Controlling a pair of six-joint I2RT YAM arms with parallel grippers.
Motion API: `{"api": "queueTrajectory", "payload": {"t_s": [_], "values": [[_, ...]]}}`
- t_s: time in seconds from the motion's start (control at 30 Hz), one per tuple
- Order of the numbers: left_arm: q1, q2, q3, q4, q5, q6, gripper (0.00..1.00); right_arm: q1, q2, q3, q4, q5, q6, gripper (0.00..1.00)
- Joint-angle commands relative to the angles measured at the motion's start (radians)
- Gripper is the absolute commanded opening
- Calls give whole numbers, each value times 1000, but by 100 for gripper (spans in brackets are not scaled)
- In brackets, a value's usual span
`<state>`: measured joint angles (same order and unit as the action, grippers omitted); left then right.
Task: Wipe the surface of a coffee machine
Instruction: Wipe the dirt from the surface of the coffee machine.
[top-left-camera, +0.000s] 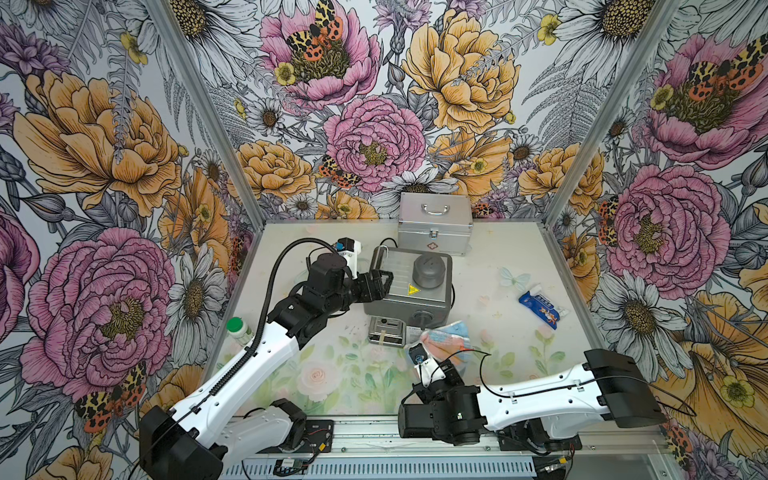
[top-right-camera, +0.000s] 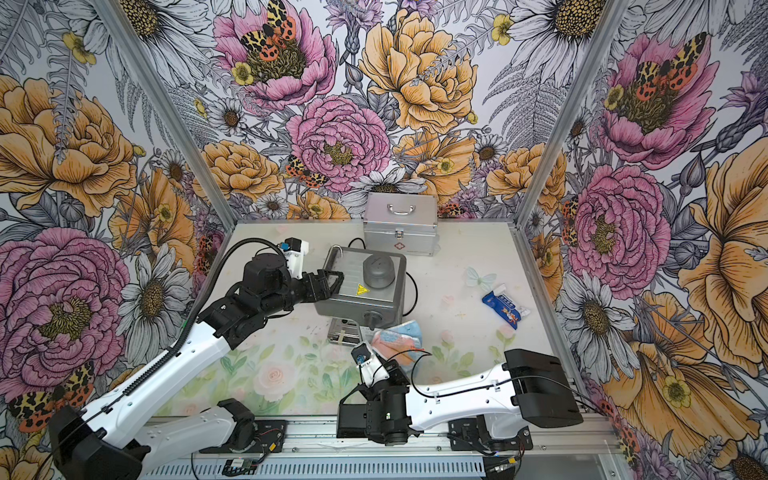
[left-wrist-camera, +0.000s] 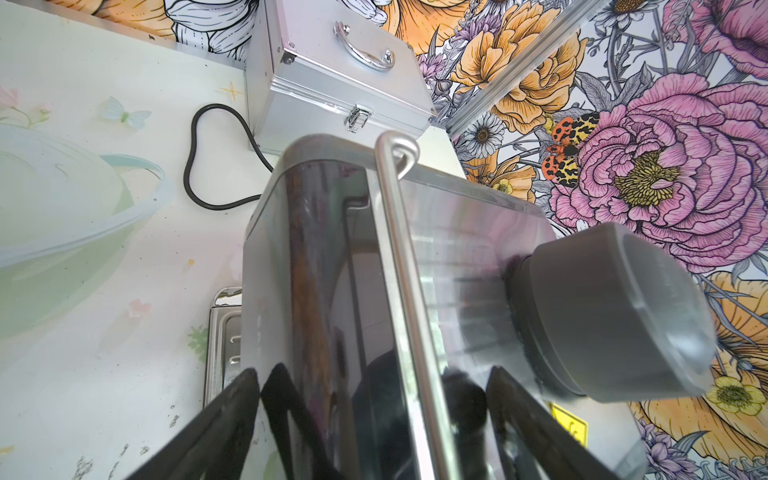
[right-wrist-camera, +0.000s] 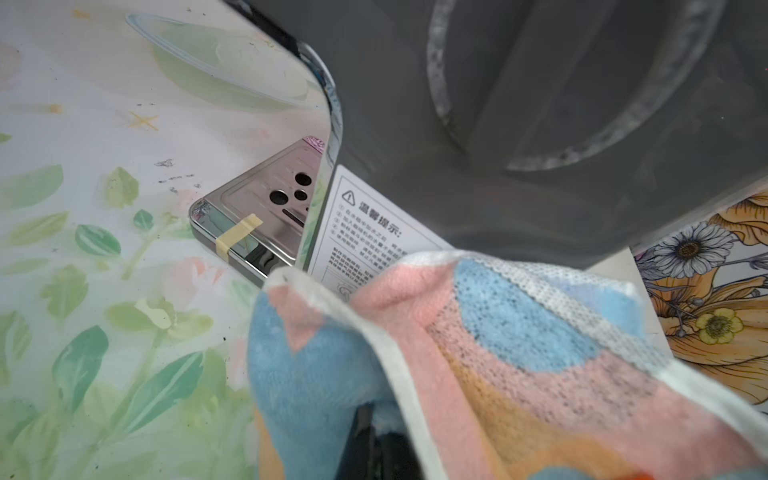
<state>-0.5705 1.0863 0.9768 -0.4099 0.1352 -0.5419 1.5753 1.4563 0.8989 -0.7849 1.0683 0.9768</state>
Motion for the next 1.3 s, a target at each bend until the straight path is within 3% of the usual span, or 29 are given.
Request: {"api": "queueTrajectory", "payload": {"t_s": [0.0, 0.13, 0.4, 0.63, 0.93, 1.13, 1.27], "values": [[-23, 27, -23, -124, 1, 17, 85, -44, -34, -24, 3, 33, 19, 0], [-29, 36, -29, -123, -9, 16, 85, -98, -36, -63, 72, 69, -54, 0], [-38, 45, -45, -123, -18, 11, 85, -215, -40, -135, 334, -8, -251, 0], [-56, 44, -61, -115, -30, -8, 85, -289, -34, -143, 413, -13, -323, 0], [-139, 23, -122, -94, -77, -44, 85, -294, -46, -184, 413, 12, -323, 0], [-190, -42, -187, -93, -127, -93, 84, -276, 6, -221, 389, -21, -181, 0], [-193, -99, -221, -93, -138, -104, 85, -199, 18, -188, 289, 28, -94, 0]]}}
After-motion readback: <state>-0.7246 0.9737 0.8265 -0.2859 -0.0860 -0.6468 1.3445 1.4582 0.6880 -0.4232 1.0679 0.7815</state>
